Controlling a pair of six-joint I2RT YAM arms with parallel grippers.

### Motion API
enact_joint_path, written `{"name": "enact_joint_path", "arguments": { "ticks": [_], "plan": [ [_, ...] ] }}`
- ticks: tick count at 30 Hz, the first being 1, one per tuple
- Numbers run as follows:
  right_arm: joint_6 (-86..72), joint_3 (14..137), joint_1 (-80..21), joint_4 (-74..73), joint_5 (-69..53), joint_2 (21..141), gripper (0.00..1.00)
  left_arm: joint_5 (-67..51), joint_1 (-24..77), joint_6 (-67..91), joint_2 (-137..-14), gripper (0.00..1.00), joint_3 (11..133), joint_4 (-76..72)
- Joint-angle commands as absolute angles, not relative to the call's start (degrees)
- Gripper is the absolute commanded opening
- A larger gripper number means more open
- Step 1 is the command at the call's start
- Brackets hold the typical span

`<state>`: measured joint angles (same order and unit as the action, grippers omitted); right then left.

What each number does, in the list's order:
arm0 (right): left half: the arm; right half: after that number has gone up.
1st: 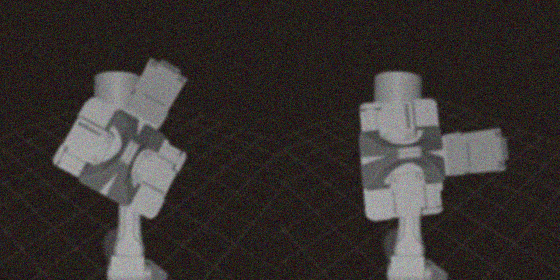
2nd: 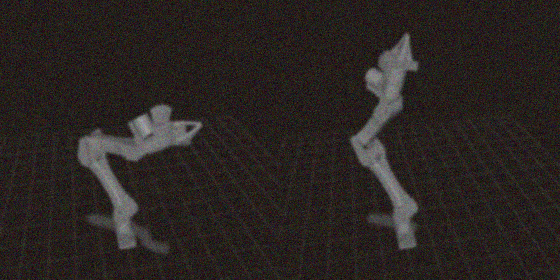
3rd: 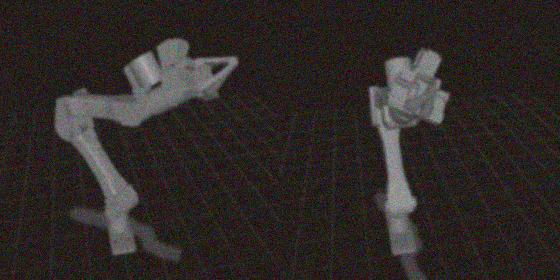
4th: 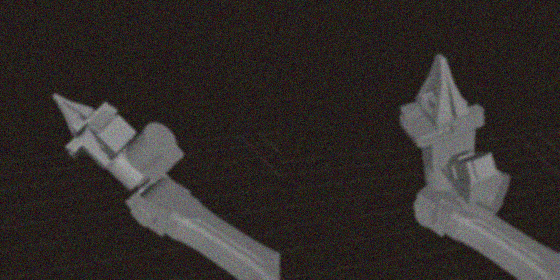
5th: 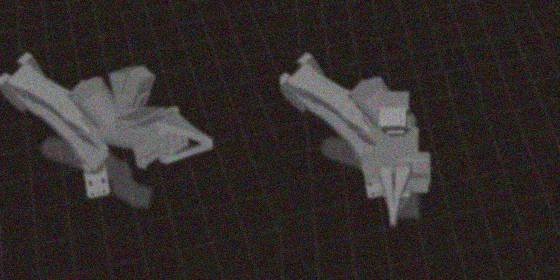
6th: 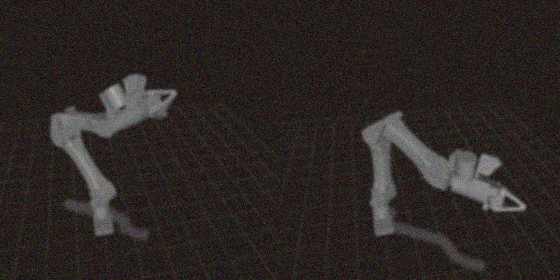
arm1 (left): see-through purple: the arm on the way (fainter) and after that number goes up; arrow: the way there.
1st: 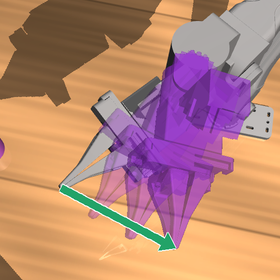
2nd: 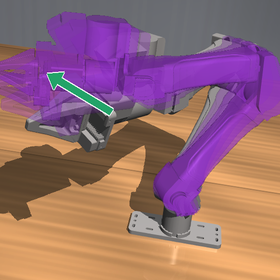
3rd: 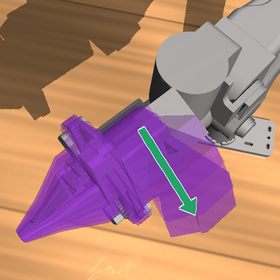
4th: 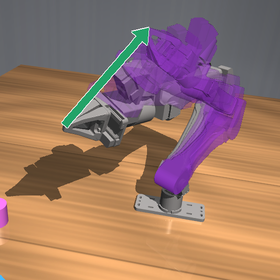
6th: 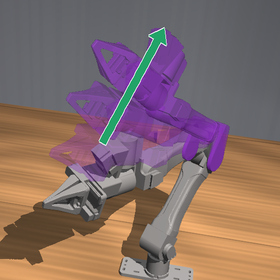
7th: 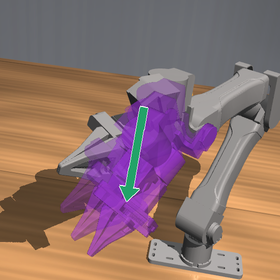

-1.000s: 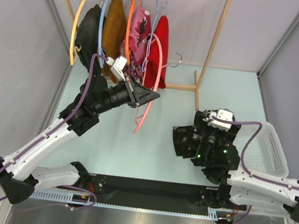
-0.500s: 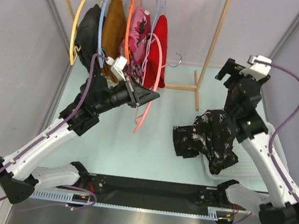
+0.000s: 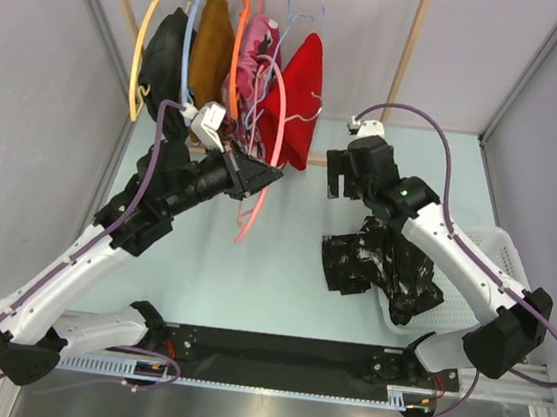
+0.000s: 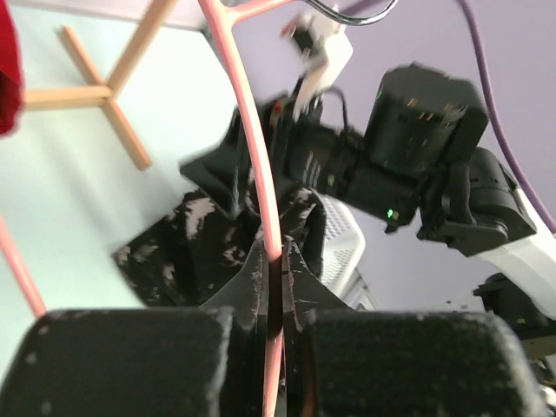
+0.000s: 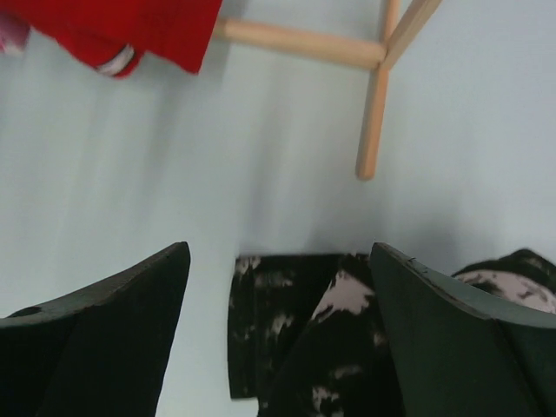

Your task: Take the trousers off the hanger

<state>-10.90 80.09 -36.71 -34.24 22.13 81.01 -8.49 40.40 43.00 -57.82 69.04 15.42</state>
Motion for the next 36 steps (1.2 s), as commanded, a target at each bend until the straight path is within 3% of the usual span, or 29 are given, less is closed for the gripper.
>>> {"name": "enact_joint_path", "arguments": {
  "ticks": [1, 7, 12, 17, 26, 32, 36],
  "plan": [
    [-12.31, 81.74, -41.12, -44.64, 23.03, 82.87, 0.86, -1.76, 40.69, 37.36, -53.18, 0.0, 72.51, 15.38],
    [-11.95, 81.47, -46.84, -49.37, 23.28, 92.97, 0.7, -0.7, 40.69, 36.74, -50.71, 0.0, 72.51, 16.26],
    [-14.76, 83.49, -50.88, -57.9, 37.83, 100.54, 0.81, -1.14, 40.69, 36.65, -50.01, 0.0, 71.98, 17.05],
    [-18.71, 82.88, -53.17, -63.01, 48.5, 103.18, 0.84, -1.41, 40.69, 36.13, -49.66, 0.0, 72.25, 17.31],
    [-32.32, 79.03, -58.0, -74.61, 53.26, 104.15, 0.81, -1.93, 40.69, 35.77, -49.48, 0.0, 71.98, 17.49],
    [-35.59, 73.66, -58.19, -72.52, 52.74, 102.22, 0.81, -2.46, 40.69, 36.21, -49.39, 0.0, 71.46, 17.14],
    [-36.99, 70.23, -57.13, -69.35, 53.7, 102.22, 0.7, -3.08, 40.69, 36.65, -49.57, 0.0, 71.02, 16.88]
  ]
}}
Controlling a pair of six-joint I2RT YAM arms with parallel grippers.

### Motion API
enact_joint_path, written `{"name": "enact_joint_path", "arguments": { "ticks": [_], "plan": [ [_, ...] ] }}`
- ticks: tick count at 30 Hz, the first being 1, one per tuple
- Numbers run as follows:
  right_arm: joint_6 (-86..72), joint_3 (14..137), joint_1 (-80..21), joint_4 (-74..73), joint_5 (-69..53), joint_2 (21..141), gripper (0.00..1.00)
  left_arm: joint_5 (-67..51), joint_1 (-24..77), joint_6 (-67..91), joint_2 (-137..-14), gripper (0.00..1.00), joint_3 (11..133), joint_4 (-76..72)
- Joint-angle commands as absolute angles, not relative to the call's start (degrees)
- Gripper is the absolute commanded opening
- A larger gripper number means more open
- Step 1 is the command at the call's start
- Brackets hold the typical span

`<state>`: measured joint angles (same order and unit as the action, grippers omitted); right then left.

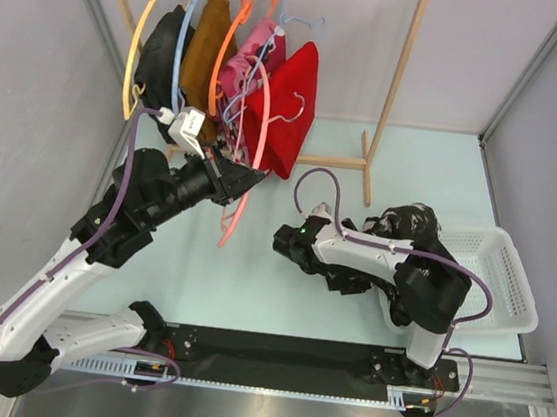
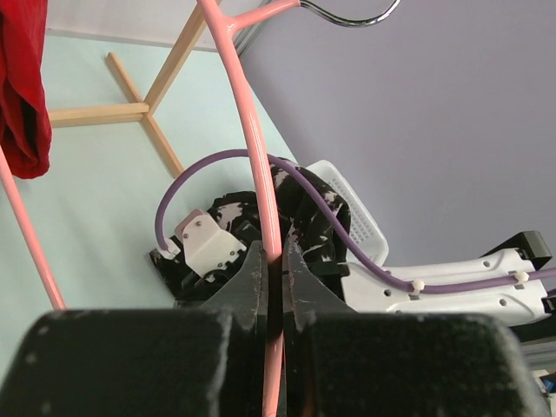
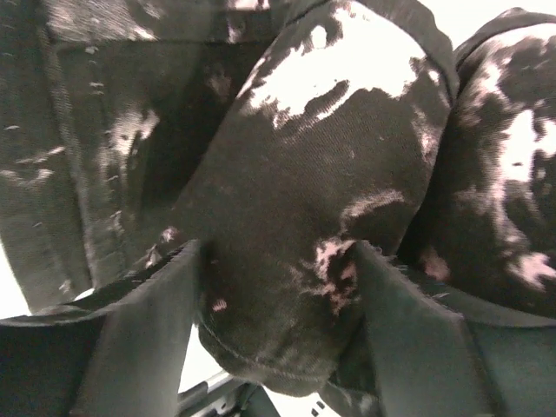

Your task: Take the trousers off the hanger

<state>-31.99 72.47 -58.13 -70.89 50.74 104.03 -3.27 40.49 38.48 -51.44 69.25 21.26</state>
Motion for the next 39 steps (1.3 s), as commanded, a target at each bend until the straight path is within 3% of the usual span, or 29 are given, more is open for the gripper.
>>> {"name": "enact_joint_path", "arguments": {
  "ticks": [1, 2, 3, 4, 9, 17, 21, 26, 31, 36, 39],
  "plan": [
    [-37.44, 70.14, -57.04, -69.35, 54.31, 102.22, 0.67, -3.25, 40.69, 36.82, -49.48, 0.0, 71.1, 16.79],
    [-37.88, 70.22, -57.22, -69.43, 55.62, 102.04, 0.62, -3.51, 40.69, 36.91, -49.57, 0.01, 71.1, 16.7],
    [-38.4, 70.57, -57.39, -69.61, 56.33, 101.87, 0.43, -3.6, 40.69, 36.91, -49.57, 0.0, 71.1, 16.7],
    [-38.67, 71.01, -57.57, -69.7, 56.77, 101.08, 0.33, -3.6, 40.69, 36.91, -49.48, 0.0, 71.1, 16.61],
    [-39.46, 74.0, -57.83, -71.89, 60.73, 99.06, 0.0, -3.86, 40.69, 37.26, -49.57, 0.0, 71.37, 16.52],
    [-39.38, 81.82, -57.66, -75.41, 61.79, 92.05, 0.0, -4.57, 40.69, 37.88, -50.36, 0.0, 71.28, 15.82],
    [-34.2, 81.48, -53.89, -69.97, 55.31, 84.04, 0.0, -5.18, 40.69, 38.23, -50.89, 0.0, 71.37, 15.29],
    [-31.03, 77.36, -42.91, -64.26, 49.06, 72.09, 0.0, -5.89, 40.69, 38.67, -51.33, 0.01, 71.46, 14.68],
    [-26.9, 71.11, -28.76, -59.33, 35.17, 57.33, 0.0, -6.59, 40.69, 39.02, -51.94, 0.0, 71.72, 14.24],
    [-23.21, 67.77, -15.06, -60.12, 27.35, 49.75, 0.0, -7.47, 40.69, 39.64, -52.64, 0.0, 71.63, 13.36],
    [-23.29, 68.2, -13.63, -61.26, 23.75, 47.82, 0.0, -8.09, 40.69, 40.08, -52.91, 0.0, 71.46, 13.01]
  ]
}}
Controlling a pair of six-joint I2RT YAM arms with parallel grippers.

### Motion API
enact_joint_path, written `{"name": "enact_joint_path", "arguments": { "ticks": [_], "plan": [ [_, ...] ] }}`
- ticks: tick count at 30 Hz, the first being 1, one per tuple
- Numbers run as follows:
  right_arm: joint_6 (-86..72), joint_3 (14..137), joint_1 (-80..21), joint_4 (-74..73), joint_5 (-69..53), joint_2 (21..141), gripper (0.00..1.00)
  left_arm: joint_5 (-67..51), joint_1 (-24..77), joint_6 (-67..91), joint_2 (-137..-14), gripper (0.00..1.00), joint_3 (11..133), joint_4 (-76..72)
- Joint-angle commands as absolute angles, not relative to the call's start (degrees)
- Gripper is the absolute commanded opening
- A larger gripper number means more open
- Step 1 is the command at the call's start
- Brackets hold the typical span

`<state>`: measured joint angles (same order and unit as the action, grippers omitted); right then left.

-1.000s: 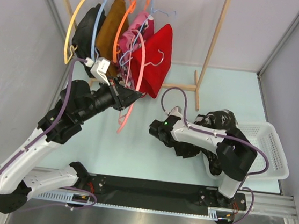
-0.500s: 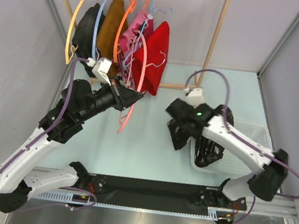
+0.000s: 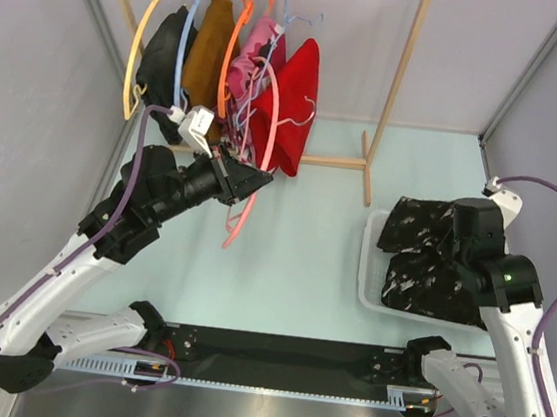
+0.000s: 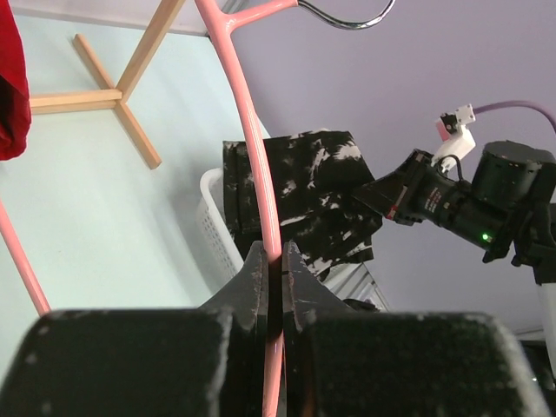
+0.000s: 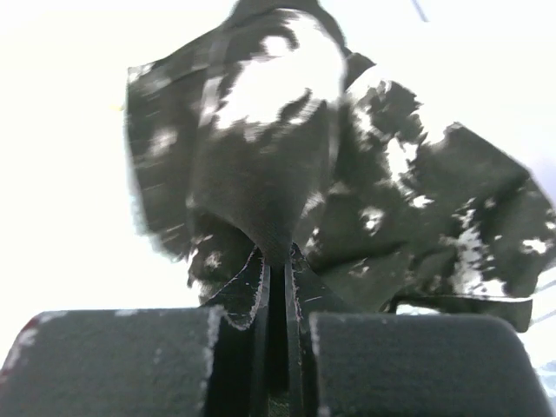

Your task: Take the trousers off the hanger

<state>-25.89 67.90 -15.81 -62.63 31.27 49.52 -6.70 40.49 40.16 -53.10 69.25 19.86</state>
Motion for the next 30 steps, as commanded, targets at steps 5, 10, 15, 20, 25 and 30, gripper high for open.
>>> {"name": "enact_joint_path", "arguments": {
  "ticks": [5, 10, 15, 20, 25, 30],
  "plan": [
    [-26.01, 66.54, -11.52, -64.51, 20.92, 45.62, 0.03, -8.79, 40.69, 40.25, -53.0, 0.0, 71.1, 12.83],
    [-27.94, 64.77, -10.46, -68.36, 19.86, 43.34, 0.05, -9.49, 40.69, 40.17, -53.52, 0.0, 71.02, 12.83],
    [-29.27, 67.23, -10.37, -69.86, 17.59, 35.16, 0.01, -10.54, 40.69, 40.43, -54.4, 0.0, 70.66, 12.4],
    [-28.65, 63.38, -10.46, -71.37, 14.33, 35.42, 0.28, -11.86, 40.69, 41.74, -55.46, 0.0, 69.7, 10.55],
    [-28.39, 63.09, -10.46, -69.43, 12.57, 37.08, 0.87, -13.97, 40.69, 44.03, -57.82, 0.0, 70.4, 8.62],
    [-25.49, 69.94, -10.55, -68.29, 8.27, 41.3, 0.94, -13.54, 40.69, 47.81, -59.94, 0.0, 70.93, 6.16]
  ]
}}
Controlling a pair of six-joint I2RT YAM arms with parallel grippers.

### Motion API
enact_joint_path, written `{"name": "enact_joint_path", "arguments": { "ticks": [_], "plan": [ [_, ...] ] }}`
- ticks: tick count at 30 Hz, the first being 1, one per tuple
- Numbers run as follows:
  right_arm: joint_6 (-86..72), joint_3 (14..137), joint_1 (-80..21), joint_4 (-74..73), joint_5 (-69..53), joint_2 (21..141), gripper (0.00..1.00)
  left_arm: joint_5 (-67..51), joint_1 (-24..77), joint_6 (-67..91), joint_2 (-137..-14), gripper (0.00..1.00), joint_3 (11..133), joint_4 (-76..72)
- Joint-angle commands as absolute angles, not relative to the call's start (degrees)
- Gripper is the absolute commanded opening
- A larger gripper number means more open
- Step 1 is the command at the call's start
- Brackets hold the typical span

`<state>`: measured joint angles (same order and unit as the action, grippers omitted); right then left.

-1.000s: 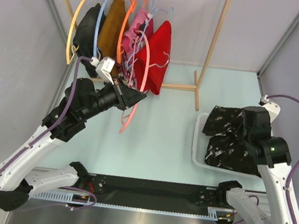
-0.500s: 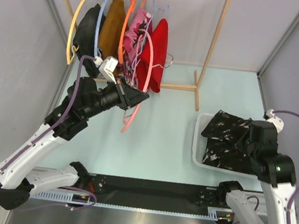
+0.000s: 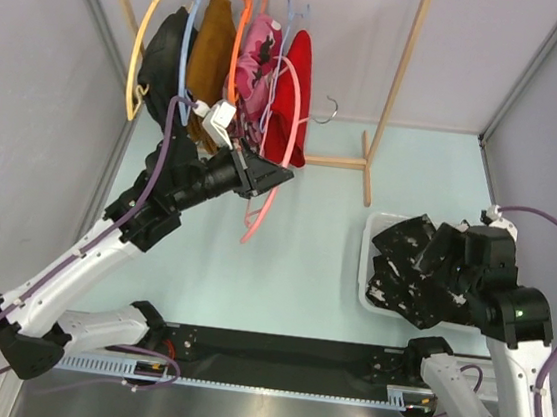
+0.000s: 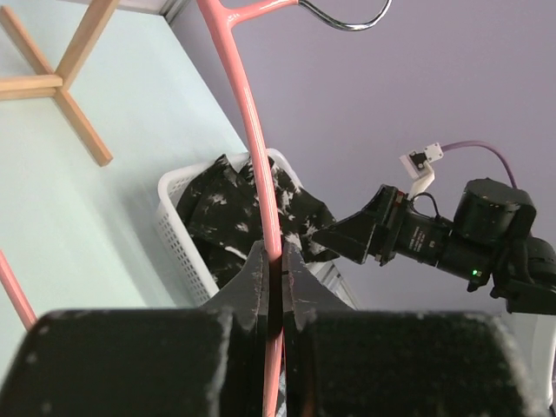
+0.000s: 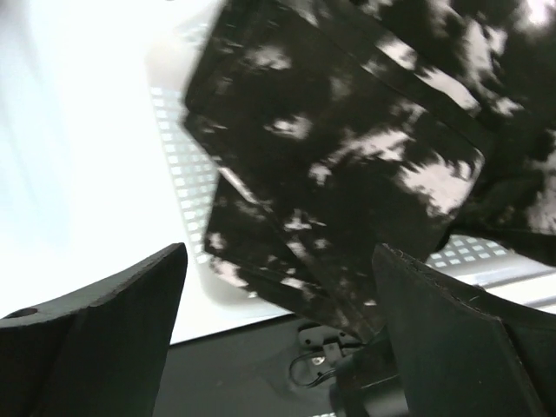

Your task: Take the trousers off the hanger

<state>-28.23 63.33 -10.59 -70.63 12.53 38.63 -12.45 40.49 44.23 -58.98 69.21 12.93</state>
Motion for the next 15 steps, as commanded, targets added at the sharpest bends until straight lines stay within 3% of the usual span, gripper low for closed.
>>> {"name": "enact_joint_path", "arguments": {
  "ticks": [1, 5, 7, 11, 15],
  "plan": [
    [-24.97, 71.27, -10.63, -67.86, 7.13, 42.09, 0.93, -13.54, 40.69, 48.68, -60.46, 0.01, 71.1, 5.8],
    [-24.95, 75.58, -14.66, -62.42, -5.85, 45.61, 0.89, -12.84, 40.69, 53.95, -62.83, 0.0, 71.37, 3.61],
    [-27.76, 76.73, -19.92, -57.59, -6.68, 47.37, 0.88, -11.08, 40.69, 55.36, -63.37, 0.0, 71.54, 3.52],
    [-31.2, 79.62, -45.7, -50.99, 8.73, 53.42, 0.91, -8.0, 40.78, 60.1, -63.55, 0.01, 70.67, 1.68],
    [-29.02, 84.63, -62.29, -43.44, 19.77, 62.73, 0.94, -5.46, 41.04, 63.28, -62.85, 0.0, 68.91, 0.18]
  ]
}}
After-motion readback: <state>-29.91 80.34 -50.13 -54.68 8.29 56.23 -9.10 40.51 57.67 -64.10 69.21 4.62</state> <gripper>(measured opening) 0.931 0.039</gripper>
